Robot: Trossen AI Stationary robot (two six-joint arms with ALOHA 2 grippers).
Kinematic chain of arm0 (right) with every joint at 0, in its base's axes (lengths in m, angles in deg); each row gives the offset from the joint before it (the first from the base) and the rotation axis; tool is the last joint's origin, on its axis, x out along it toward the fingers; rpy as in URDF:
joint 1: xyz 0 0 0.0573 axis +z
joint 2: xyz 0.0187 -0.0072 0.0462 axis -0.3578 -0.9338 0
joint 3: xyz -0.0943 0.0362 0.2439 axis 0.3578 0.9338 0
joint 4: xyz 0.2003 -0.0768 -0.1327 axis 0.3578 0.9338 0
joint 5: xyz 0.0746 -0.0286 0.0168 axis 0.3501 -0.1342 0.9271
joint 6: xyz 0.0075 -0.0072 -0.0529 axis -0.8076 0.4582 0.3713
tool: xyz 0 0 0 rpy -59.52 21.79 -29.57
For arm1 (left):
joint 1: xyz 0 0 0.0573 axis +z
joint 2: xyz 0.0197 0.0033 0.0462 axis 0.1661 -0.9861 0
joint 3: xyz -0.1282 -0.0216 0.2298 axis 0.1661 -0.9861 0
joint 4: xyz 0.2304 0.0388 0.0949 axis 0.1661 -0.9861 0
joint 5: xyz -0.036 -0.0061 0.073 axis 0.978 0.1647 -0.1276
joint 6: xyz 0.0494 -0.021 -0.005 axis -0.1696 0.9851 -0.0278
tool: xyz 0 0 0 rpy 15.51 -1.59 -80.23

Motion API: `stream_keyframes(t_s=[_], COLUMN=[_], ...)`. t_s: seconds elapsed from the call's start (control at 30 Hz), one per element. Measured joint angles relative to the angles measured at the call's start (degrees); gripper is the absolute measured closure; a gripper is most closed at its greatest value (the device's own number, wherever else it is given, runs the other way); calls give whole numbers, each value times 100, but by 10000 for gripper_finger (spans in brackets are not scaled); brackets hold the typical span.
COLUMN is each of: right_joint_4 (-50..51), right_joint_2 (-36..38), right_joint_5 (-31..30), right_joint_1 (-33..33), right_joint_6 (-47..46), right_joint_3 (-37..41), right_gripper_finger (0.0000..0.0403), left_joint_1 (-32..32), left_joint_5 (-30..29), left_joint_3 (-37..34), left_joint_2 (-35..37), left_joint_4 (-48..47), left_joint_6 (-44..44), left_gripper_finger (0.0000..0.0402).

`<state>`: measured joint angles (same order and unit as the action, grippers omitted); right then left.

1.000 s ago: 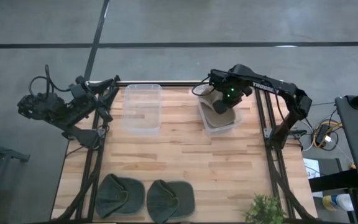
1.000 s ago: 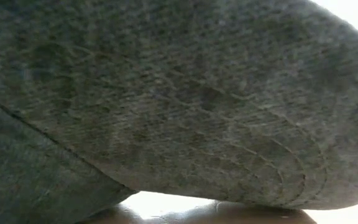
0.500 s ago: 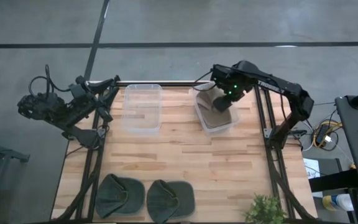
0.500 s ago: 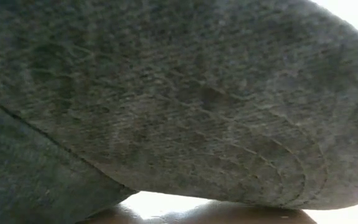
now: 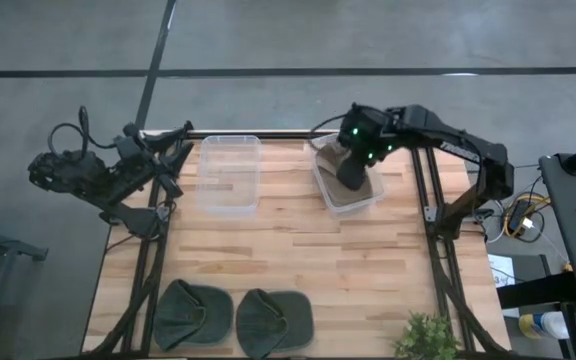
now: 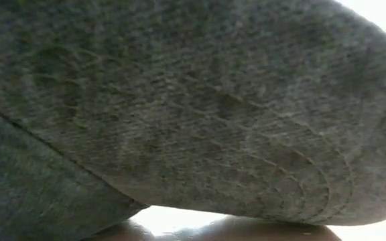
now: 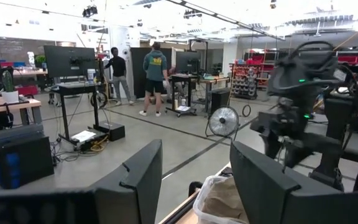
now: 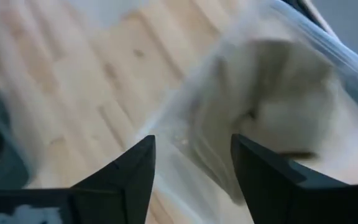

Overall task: Pick & Place hat
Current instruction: Put the right black cap into the left transparent bin

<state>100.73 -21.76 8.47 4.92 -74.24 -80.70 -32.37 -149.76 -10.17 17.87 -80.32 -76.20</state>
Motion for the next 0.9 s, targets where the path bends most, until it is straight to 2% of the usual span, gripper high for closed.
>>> stream_keyframes(t_s=[0.37, 0.6, 0.73, 0.9], right_joint_4=[-1219, -1828, -1913, -2194], right_joint_2=[-407, -918, -1350, -1969], right_joint_5=[-39, 4, 239, 501], right_joint_1=[1766, 2352, 2587, 2889], right_joint_6=[893, 763, 763, 910], right_joint_3=[163, 168, 168, 170], right_gripper_finger=[204, 204, 204, 204], left_joint_1=[0, 0, 0, 0], left_joint_5=[0, 326, 599, 649], left_joint_3=[0, 0, 0, 0], left_joint_2=[-2, -40, -78, -130], left_joint_4=[-57, -349, -570, -748], left_joint_6=[230, 629, 902, 1093], left_gripper_finger=[220, 220, 220, 220])
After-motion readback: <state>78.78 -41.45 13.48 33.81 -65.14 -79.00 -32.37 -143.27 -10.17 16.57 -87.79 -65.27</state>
